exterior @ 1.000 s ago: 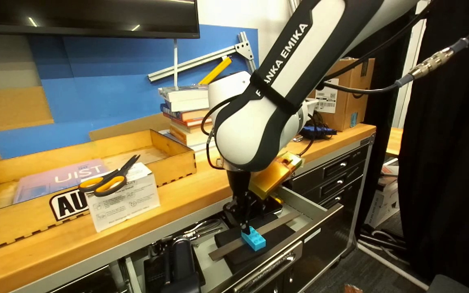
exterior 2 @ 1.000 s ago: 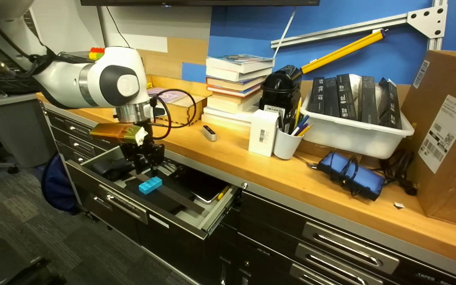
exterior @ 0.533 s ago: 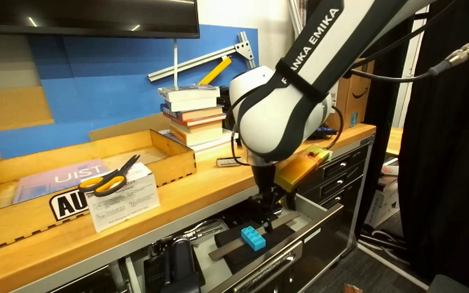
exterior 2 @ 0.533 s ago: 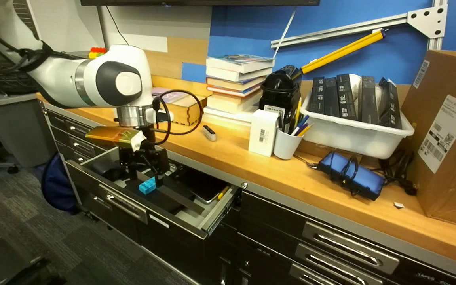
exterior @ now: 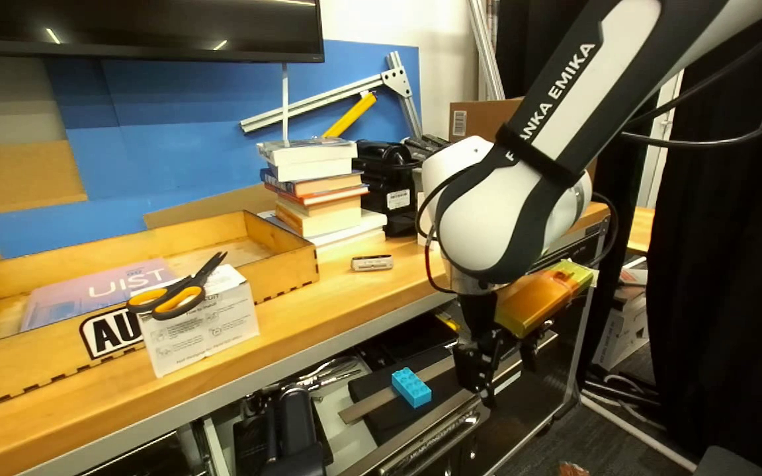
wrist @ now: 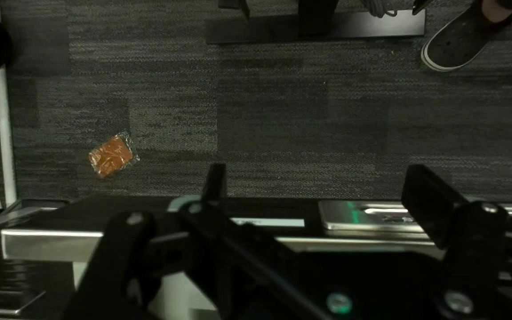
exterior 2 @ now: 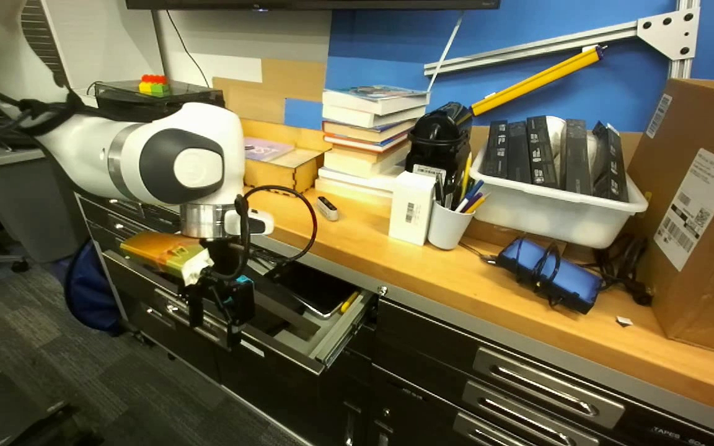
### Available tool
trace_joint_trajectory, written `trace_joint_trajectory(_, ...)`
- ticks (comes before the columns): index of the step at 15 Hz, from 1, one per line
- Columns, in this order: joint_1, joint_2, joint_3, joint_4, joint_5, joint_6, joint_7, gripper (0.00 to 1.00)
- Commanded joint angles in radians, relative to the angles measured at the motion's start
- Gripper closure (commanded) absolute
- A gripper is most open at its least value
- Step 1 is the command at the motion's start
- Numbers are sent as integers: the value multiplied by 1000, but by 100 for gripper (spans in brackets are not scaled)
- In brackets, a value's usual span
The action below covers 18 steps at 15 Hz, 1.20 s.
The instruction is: Put the blue block inside the open drawer and push the drawer closed
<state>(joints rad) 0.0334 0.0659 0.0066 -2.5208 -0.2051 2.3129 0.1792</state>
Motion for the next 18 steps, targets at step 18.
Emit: trace_joint_trajectory(18, 184, 284, -62, 410, -175, 175, 731, 0)
